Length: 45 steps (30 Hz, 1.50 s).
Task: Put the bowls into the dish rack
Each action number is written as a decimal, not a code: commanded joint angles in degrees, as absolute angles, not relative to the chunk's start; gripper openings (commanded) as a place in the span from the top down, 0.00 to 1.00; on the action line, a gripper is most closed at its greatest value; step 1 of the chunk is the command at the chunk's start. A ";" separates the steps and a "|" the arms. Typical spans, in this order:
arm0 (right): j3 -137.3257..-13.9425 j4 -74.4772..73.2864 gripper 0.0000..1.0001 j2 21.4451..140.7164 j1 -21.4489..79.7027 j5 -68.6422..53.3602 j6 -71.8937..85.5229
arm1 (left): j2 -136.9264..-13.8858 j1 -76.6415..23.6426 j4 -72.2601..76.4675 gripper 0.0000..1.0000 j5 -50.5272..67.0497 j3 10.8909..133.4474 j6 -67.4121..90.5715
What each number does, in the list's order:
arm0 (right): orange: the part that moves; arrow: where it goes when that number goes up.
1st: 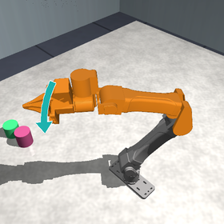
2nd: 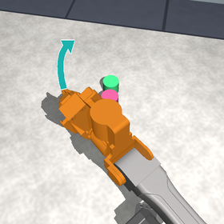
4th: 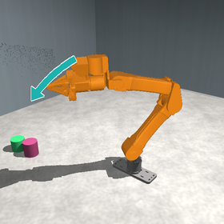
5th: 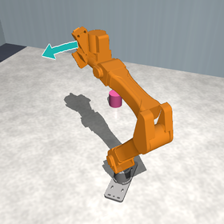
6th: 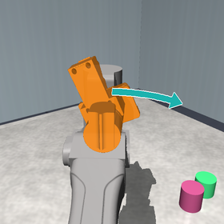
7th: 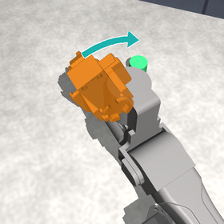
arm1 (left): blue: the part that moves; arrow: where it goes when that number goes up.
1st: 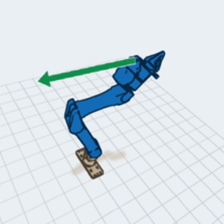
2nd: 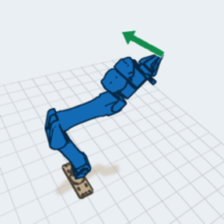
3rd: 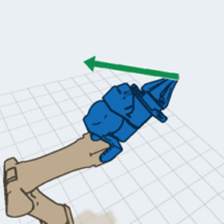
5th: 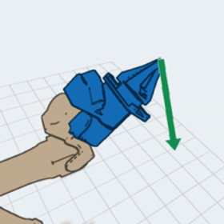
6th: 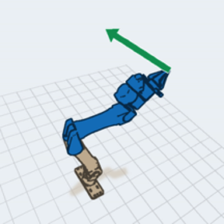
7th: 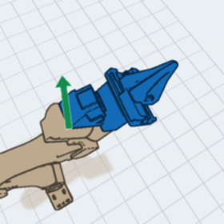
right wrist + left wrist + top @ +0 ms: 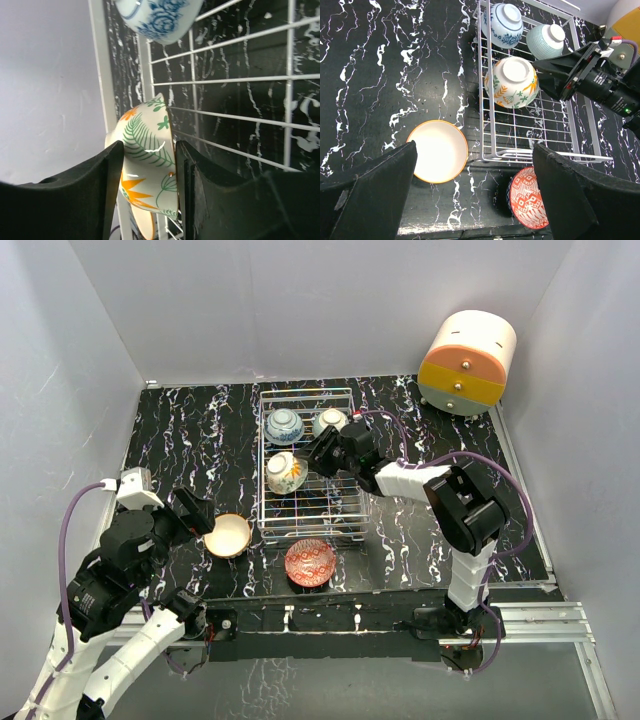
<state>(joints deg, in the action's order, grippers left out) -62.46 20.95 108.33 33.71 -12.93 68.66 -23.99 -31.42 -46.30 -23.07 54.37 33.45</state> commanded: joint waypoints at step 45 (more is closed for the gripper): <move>-85.97 -27.05 0.01 104.55 50.54 16.07 21.49 | -26.91 -31.52 -42.64 0.03 -21.75 51.20 33.14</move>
